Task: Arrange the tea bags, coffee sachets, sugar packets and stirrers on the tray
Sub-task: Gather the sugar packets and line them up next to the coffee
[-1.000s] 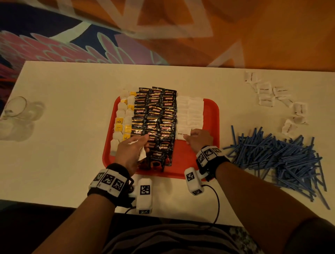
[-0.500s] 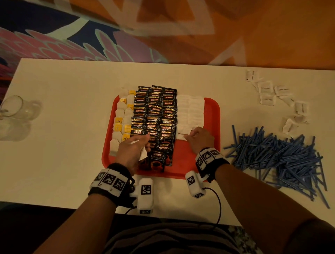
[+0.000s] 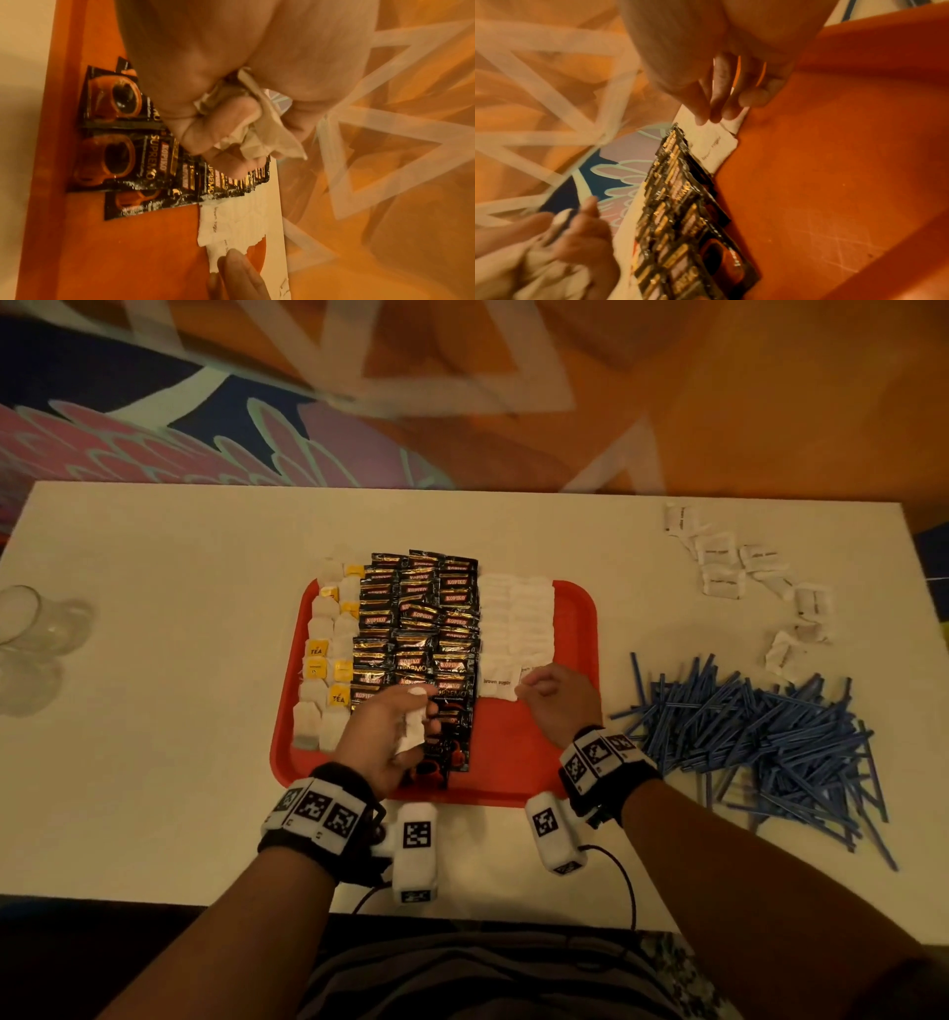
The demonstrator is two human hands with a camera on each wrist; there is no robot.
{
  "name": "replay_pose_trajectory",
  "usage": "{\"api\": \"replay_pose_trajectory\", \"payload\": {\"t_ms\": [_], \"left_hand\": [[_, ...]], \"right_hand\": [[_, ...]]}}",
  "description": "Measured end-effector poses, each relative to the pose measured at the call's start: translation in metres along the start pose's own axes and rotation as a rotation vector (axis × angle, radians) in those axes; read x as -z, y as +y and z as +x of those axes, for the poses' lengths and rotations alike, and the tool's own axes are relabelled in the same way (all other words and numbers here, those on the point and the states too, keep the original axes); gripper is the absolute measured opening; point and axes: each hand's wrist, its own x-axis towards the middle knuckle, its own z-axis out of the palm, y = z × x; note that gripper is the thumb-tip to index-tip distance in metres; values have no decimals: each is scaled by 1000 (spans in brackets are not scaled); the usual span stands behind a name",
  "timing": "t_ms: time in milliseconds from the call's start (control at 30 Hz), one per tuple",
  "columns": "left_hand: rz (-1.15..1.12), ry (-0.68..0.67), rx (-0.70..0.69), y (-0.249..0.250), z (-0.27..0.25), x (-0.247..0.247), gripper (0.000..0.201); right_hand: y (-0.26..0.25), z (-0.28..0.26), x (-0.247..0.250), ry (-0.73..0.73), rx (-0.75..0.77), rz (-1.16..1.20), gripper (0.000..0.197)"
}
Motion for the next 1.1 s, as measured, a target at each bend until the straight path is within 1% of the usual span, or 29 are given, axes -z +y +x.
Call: {"api": "replay_pose_trajectory", "payload": {"t_ms": [67,167,267,333,367,433,500,600,667,767,800,833,900,933,1000,1100], "left_hand": [[-41,-52,35,0,1,-8,18],[-18,-72,52,-1,-1,-26,21],[24,-64,-7,-3,-2,-41,21],[96,-43,-73,-3,-4,-51,19],[119,-42,-99,-3,-6,-56,18],[97,-72,-141,-1,-12,-66,18],[57,-87,-159,2,-17,-72,20],[39,-70,-167,5,-20,-73,22],[14,-47,-178,7,-22,-72,19],[-52,-64,-197,9,-26,-72,16],[-48,-64,-205,9,-25,-73,17],[-49,-64,-207,8,-26,-74,21],[-61,-65,-206,6,-24,-75,32],[-65,-68,-206,5,-24,-75,34],[-59,-82,-211,4,-24,-73,36],[-56,-85,-229,0,-22,-62,40]], "right_hand": [[-7,-9,8,-72,67,34,5],[-24,-23,21,-188,161,99,4],[-43,-36,32,-280,190,196,15],[-51,-41,36,-318,185,183,19],[-53,-43,37,-329,184,167,18],[-56,-44,39,-327,188,168,12],[-56,-44,43,-301,159,209,11],[-58,-44,53,-285,104,323,11],[-60,-45,60,-286,90,360,9],[-62,-49,62,-370,74,296,27],[-63,-51,59,-395,82,268,27],[-63,-52,55,-400,102,244,24],[-63,-53,47,-347,159,195,14],[-64,-52,44,-319,173,191,13],[-68,-51,44,-282,146,268,14],[-72,-47,50,-256,63,474,16]]}}
